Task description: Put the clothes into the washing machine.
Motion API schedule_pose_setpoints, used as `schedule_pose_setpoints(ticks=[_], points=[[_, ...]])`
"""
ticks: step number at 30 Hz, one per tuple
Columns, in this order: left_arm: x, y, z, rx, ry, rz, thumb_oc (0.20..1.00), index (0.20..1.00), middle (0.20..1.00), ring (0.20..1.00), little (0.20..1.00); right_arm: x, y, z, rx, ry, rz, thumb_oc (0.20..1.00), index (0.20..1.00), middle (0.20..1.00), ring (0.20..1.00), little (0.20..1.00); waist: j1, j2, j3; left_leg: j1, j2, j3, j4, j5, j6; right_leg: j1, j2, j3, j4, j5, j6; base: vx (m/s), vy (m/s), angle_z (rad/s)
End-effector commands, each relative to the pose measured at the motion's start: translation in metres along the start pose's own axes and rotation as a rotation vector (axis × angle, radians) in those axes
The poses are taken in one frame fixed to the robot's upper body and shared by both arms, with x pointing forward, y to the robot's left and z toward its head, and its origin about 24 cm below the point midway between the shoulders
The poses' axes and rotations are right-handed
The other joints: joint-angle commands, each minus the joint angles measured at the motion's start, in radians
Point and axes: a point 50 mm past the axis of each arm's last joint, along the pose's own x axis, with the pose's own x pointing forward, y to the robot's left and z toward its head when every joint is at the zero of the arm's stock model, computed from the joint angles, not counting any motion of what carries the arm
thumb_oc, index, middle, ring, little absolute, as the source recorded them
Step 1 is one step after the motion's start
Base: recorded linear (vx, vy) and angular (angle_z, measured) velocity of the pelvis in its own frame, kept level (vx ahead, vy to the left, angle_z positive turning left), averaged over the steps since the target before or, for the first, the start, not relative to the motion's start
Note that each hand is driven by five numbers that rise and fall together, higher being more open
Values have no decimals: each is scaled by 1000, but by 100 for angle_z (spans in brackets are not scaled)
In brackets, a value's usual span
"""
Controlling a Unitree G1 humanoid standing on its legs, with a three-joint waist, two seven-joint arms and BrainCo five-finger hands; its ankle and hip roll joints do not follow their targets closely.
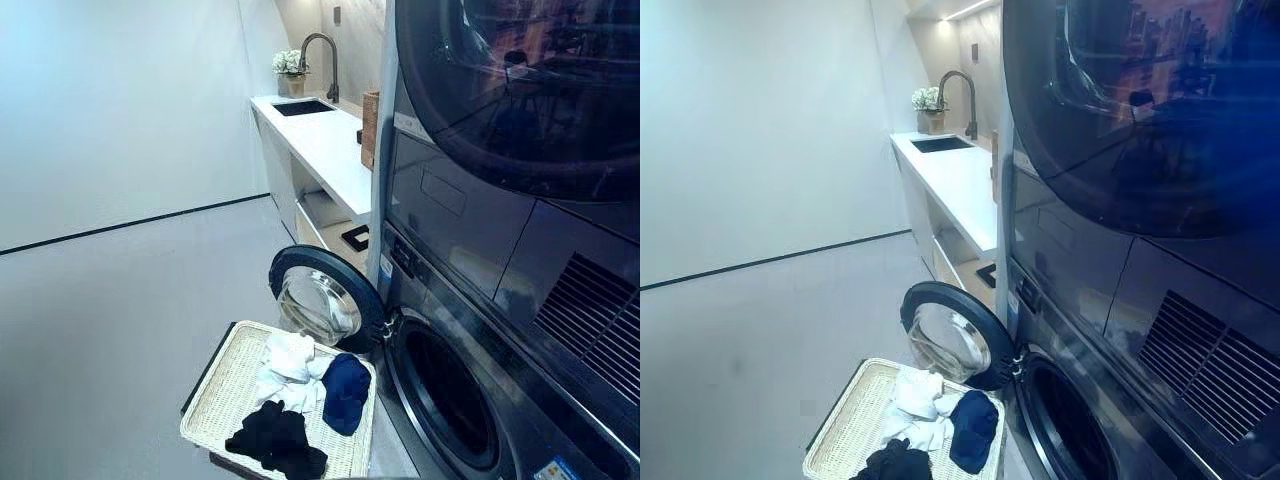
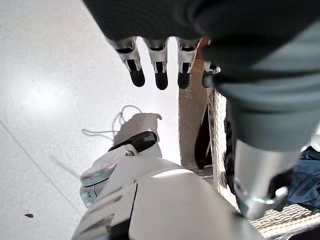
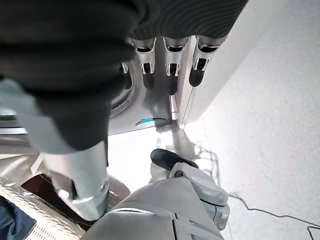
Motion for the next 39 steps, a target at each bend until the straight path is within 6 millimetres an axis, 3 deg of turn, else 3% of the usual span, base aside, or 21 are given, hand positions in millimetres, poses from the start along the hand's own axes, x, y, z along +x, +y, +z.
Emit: schedule_pose_setpoints(ticks=[1, 10, 32, 36, 39], points=[[1, 15, 21, -41, -43, 54, 1000, 1000, 1000, 1000, 1000, -1, -5, 23, 34, -19, -14, 1000, 1000, 1000, 1000, 1000, 31, -43, 40, 20, -11, -23, 7, -34, 46, 17, -81, -12, 11, 10, 50, -187, -83, -16], [0, 24, 19, -74, -42, 95, 1000, 1000, 1000, 1000, 1000, -1, -7, 18, 45, -8, -12, 1000, 1000, 1000, 1000, 1000, 35, -44, 40, 24, -12, -27, 7, -37, 46, 22, -81, -14, 11, 7, 48, 0, 0, 0], [1, 19, 23, -76, -68, 52, 1000, 1000, 1000, 1000, 1000, -1, -6, 18, 20, -13, -14, 1000, 1000, 1000, 1000, 1000, 30, -39, 45, 24, -12, -26, 7, -35, 46, 23, -80, -10, 11, 7, 47, 10, -1, 0], [0, 23, 36, -121, -134, 72, 1000, 1000, 1000, 1000, 1000, -2, -13, 31, 17, -56, -23, 1000, 1000, 1000, 1000, 1000, 29, -36, 67, 14, -7, -24, 7, -28, 44, 11, -77, -8, 13, 10, 46, 50, 0, 0], [-2, 30, 61, -156, -238, 111, 1000, 1000, 1000, 1000, 1000, -5, -20, 55, 2, -143, -40, 1000, 1000, 1000, 1000, 1000, 33, -29, 102, -20, -4, -30, 7, -15, 44, -30, -75, -6, 24, 15, 41, -10, 5, 0]])
